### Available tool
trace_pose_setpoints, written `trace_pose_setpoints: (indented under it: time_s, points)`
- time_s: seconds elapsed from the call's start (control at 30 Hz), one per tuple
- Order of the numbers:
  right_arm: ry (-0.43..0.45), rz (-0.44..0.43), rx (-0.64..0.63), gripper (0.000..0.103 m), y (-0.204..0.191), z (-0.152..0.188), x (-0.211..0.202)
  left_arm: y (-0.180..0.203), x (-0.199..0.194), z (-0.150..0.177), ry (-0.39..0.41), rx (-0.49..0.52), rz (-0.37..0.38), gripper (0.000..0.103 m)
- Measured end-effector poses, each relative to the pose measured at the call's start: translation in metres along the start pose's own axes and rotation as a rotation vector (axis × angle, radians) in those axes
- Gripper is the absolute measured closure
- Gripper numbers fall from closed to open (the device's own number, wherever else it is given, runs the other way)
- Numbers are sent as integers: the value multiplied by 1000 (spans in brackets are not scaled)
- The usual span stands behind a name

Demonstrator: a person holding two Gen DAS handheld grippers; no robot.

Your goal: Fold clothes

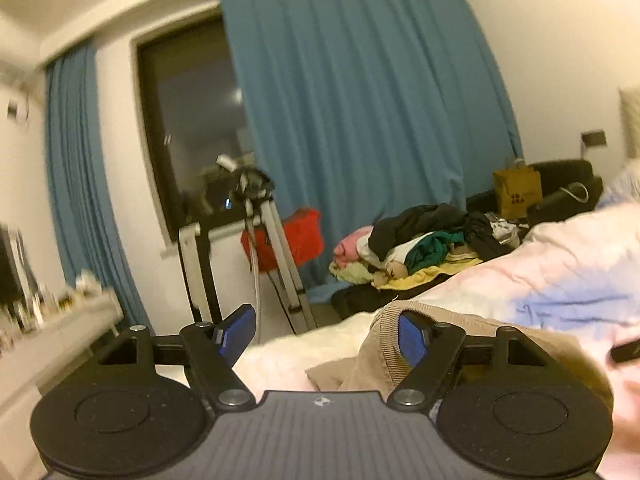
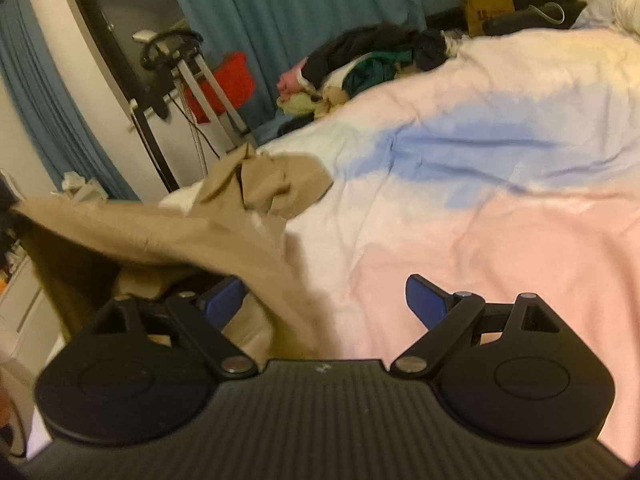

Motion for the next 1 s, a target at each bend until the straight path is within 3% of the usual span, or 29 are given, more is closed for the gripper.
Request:
trace_pose_setpoints:
  time_s: [0.1,0.17,0.27,0.37,0.43,0.53,0.6,0.7,1.0]
  points:
    - [88,58,56,11,20,-21,-18,-13,10,-7,-8,-47,38,27]
    - [147,36,54,11,15,-27,-23,-17,9,-11,3,-54,54,27]
    - [139,-82,-49,13,-30,-8,-14,-15,3,-13,20,-56,68,27]
    - [133,-103,-220,13,-74,18,2,-9,-2,-14,35,-79,92,27]
    - [152,-44,-365,13,-96,32,21,-2,-6,-13,43,-84,103,27]
    - [222,116,-520,13,-107,31,48,9,-8,-10,55,-73,101,27]
    - [271,191,-547,13,-104,21,55,15,-5,-6,54,-67,99,27]
    - [267,269,-511,13,-86,8,47,22,-2,-5,61,-56,105,27]
    - [135,259,-470,13,-41,-14,-5,39,-11,-3,81,-31,172,27]
Point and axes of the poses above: each gripper's, at about its wrist camera, not at the fingertips, and x roughly the way its jaws point, y to its right, z to its underside, the point moved 9 cm from there along x, roughly the way its jaws point, and after that the axes turned 5 degrees about y, right-handed, at the moved point
